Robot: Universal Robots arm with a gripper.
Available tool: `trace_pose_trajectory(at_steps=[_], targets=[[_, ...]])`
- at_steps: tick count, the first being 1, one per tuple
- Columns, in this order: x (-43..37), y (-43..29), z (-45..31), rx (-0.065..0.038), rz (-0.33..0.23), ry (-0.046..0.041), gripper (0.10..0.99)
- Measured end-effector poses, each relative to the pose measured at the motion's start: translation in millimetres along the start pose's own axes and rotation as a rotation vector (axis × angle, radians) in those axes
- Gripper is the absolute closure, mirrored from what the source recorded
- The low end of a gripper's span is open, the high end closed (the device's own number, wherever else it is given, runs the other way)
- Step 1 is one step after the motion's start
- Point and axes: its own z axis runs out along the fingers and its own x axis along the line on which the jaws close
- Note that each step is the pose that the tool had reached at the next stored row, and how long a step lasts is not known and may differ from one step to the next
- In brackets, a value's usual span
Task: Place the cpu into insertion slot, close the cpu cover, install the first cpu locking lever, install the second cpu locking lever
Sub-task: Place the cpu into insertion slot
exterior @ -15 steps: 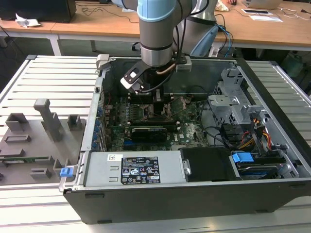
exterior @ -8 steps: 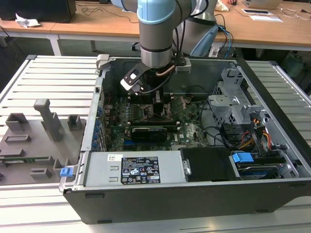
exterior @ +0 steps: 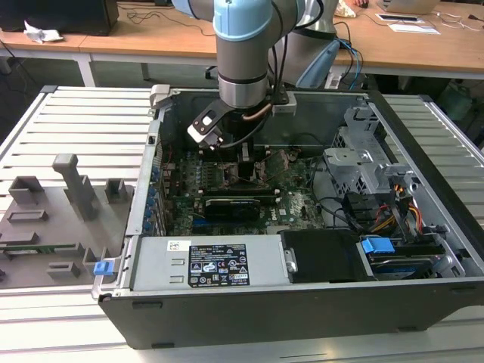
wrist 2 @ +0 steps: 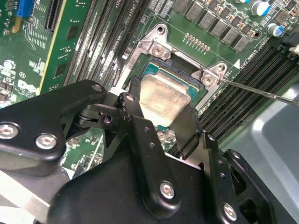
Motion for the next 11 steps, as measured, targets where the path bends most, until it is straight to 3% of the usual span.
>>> trace_pose_trajectory(at_steps=[11], targets=[[0.1,0.0,0.5,0.000,0.000,-0.0007,0.545]])
